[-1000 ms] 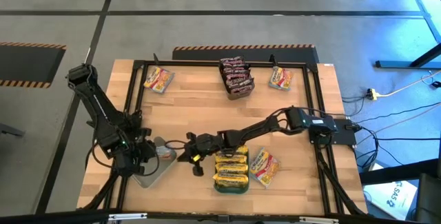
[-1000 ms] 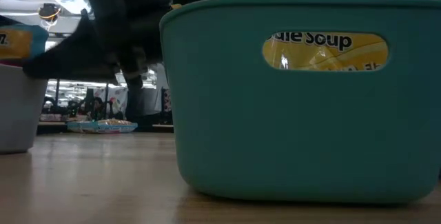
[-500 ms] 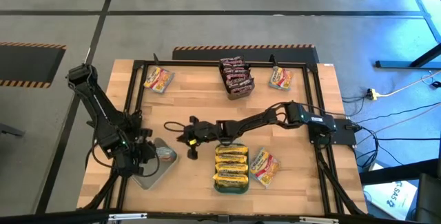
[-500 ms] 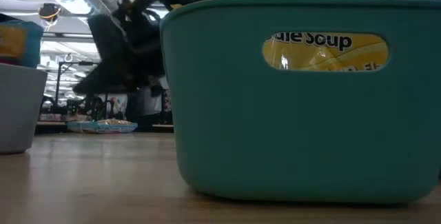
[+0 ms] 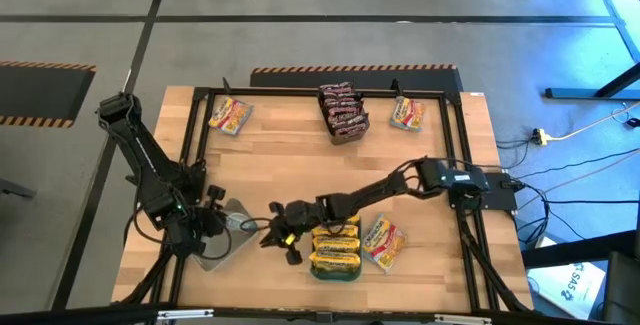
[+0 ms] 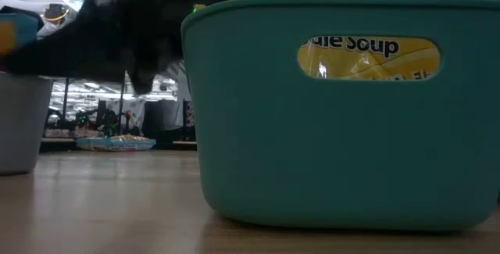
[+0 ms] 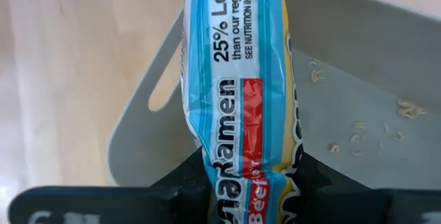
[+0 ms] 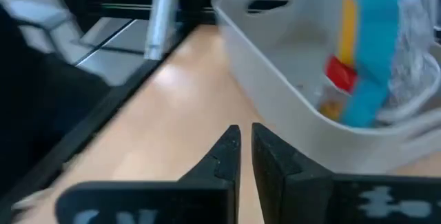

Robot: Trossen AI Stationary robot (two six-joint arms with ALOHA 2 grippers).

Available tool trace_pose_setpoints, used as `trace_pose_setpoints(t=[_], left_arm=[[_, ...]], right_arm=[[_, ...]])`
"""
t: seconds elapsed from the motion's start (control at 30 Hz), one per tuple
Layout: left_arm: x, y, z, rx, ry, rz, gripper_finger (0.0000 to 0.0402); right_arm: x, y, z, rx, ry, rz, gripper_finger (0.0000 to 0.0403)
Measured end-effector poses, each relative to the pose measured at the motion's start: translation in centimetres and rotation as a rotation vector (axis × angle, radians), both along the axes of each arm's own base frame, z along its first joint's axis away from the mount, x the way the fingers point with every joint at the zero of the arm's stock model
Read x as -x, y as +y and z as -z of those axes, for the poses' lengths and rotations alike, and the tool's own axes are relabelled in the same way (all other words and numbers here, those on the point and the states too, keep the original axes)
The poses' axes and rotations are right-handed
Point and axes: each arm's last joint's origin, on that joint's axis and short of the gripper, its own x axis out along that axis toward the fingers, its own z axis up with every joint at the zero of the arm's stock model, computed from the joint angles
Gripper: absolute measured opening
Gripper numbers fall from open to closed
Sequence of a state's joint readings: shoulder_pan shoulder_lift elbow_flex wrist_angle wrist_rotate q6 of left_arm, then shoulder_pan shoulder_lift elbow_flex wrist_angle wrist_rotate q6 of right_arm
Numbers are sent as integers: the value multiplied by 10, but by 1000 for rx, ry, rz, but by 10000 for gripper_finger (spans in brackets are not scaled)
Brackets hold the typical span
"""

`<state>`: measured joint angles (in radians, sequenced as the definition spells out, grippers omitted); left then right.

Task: Sort Maruchan noodles
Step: Put the blue noodle pack into the white bin

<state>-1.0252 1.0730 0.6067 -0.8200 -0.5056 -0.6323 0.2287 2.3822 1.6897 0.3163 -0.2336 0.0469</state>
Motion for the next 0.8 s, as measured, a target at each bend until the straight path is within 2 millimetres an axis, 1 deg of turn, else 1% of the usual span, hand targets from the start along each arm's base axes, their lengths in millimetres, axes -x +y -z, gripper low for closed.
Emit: trace_pose_setpoints(t=[0.03,0.1,0.2,0.27,0.57,0.7,0.8], left_arm=[[-1,0,0,-12,-5,8,94],[-2,2,0,-28,-11,16,94],[-5,3,0,-34,-10,12,94],[-5,3,0,-29,-4,11,94],[-4,6,0,-49,10,8,94],[-3,7,1,-66,31,13,93],[-2,9,1,-98,35,16,93]], right_arm=[[-2,1,8,-2,-20,12,24],[-5,0,16,-13,-48,46,24],[-10,-7,16,10,-52,136,24],[-13,-14,18,23,-48,182,24],[-20,-47,17,34,-30,242,23],[-21,-62,19,71,0,318,23],[-21,-68,21,96,12,322,24]])
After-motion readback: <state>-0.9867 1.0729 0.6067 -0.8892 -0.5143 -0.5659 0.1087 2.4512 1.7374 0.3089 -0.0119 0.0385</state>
